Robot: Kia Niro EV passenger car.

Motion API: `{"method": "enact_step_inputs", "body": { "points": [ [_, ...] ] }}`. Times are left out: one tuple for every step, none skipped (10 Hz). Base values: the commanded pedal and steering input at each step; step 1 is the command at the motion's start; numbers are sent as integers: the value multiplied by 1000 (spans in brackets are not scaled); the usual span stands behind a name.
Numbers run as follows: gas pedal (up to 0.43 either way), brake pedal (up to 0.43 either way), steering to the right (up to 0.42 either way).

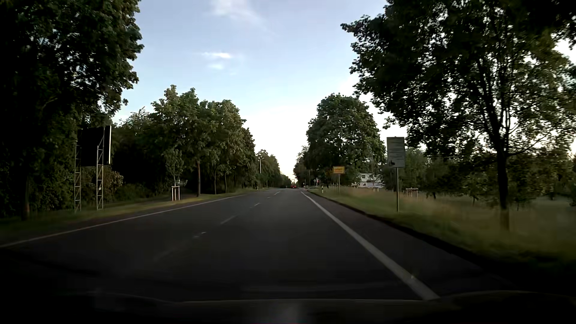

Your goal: Follow the waypoints while adhering to traffic rules and regulations

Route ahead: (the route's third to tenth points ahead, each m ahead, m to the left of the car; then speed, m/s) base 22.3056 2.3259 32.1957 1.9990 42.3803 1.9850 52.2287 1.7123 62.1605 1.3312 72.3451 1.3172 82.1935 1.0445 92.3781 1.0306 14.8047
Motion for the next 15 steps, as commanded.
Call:
{"method": "enact_step_inputs", "body": {
  "points": [
    [98,0,1],
    [98,0,1],
    [98,0,1],
    [98,0,1],
    [98,0,1],
    [98,0,1],
    [98,0,1],
    [98,0,1],
    [98,0,1],
    [98,0,1],
    [98,0,1],
    [98,0,1],
    [98,0,1],
    [98,0,1],
    [98,0,1]
  ]
}}
